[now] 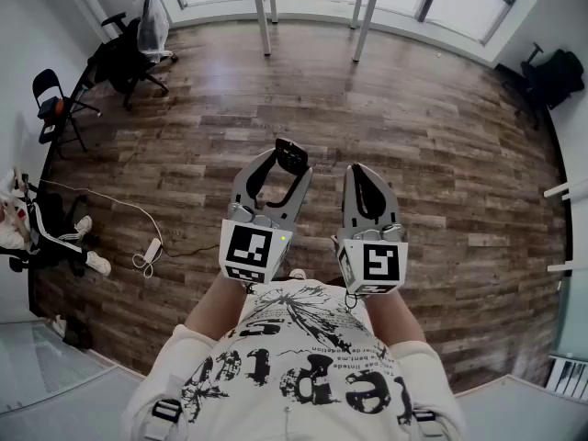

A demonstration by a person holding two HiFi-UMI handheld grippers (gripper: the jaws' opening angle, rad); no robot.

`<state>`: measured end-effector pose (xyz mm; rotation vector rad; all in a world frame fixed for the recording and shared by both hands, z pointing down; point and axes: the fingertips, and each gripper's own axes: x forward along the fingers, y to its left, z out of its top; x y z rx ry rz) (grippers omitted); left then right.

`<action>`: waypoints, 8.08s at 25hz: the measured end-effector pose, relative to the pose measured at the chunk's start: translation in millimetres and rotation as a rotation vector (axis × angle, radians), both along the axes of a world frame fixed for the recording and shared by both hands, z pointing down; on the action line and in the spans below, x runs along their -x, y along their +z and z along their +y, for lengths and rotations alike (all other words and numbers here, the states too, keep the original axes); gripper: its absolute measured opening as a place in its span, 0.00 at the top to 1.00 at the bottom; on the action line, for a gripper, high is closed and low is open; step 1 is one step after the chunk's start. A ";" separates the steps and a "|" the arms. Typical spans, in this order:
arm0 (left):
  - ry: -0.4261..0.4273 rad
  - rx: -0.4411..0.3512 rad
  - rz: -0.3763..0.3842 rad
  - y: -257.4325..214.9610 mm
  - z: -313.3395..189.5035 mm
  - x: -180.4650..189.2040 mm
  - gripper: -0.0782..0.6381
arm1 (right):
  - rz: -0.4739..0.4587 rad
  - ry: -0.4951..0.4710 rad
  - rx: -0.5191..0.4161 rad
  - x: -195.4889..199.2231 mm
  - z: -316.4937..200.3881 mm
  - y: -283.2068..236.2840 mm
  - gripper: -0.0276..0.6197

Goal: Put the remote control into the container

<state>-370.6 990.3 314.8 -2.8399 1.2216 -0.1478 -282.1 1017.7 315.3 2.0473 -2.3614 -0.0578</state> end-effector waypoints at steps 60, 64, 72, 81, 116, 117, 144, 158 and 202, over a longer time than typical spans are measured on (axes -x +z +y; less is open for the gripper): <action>-0.148 0.025 0.027 18.4 -177.7 -239.5 0.57 | -0.030 -0.161 0.028 -270.4 -202.5 15.3 0.95; -0.108 0.010 0.025 19.8 -211.9 -252.6 0.57 | -0.039 -0.108 0.042 -285.7 -224.5 24.4 0.95; 0.010 0.040 0.028 22.5 -314.9 -257.4 0.57 | -0.027 0.032 0.082 -294.5 -309.6 33.4 0.95; 0.009 0.025 0.040 6.6 -457.2 -166.9 0.57 | -0.016 0.035 0.081 -209.2 -451.7 24.9 0.95; -0.232 0.051 0.069 3.0 -800.5 -319.8 0.57 | 0.027 -0.267 0.045 -354.2 -833.4 2.3 0.95; -0.219 0.055 0.064 3.7 -809.8 -328.4 0.57 | 0.024 -0.257 0.049 -362.5 -840.8 3.3 0.95; 0.137 0.050 0.047 -1.5 -1171.9 -278.9 0.57 | -0.029 0.125 0.139 -319.2 -1152.7 26.9 0.95; -0.052 0.075 0.023 17.9 -1263.4 -315.5 0.57 | -0.004 -0.031 0.139 -374.0 -1272.9 34.4 0.95; -0.002 0.252 -0.083 59.7 -1426.5 -407.0 0.57 | -0.080 0.000 0.206 -454.5 -1444.9 48.1 0.95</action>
